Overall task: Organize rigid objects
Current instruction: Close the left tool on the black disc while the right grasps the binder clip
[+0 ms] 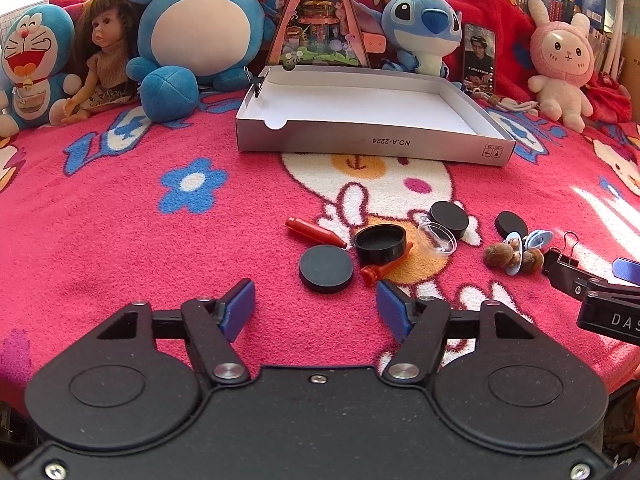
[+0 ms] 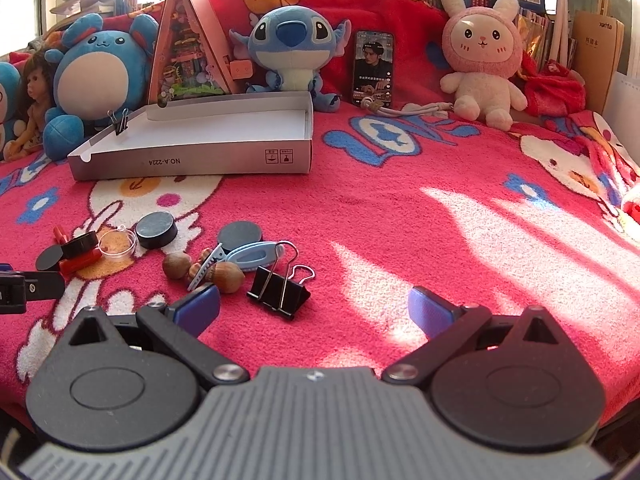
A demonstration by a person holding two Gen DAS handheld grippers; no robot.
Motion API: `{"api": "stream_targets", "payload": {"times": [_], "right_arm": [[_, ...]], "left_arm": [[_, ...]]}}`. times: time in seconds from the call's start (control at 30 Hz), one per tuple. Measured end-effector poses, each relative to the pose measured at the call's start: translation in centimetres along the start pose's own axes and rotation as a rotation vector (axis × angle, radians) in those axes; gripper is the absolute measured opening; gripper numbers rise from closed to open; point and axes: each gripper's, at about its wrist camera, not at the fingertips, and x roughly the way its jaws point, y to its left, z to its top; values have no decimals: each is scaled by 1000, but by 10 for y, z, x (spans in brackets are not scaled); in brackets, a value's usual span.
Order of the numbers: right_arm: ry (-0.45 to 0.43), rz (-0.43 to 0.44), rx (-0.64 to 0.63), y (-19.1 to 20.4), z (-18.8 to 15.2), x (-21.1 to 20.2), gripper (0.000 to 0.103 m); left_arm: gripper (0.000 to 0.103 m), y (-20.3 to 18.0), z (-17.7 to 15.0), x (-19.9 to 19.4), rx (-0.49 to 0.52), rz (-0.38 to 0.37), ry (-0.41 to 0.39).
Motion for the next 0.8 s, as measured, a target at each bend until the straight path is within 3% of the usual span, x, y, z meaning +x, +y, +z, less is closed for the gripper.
{"api": "stream_targets", "payload": {"times": [0.1, 0.3, 0.37, 0.43, 0.57, 0.8], "right_arm": [[-22, 2, 15, 0, -1, -4, 100], [-29, 17, 6, 8, -3, -6, 87], [-31, 12, 13, 10, -3, -7, 78], [-30, -1, 21, 12, -3, -6, 70], [-30, -11, 59, 12, -4, -5, 50], [-24, 3, 80, 19, -3, 1, 48]], "left_arm": [[48, -1, 1, -2, 4, -7, -18], [39, -3, 2, -2, 21, 18, -60], [35, -3, 3, -1, 17, 21, -65], [25, -2, 3, 0, 10, 23, -61], [24, -1, 2, 2, 15, 25, -62], [25, -2, 2, 3, 14, 18, -68]]}}
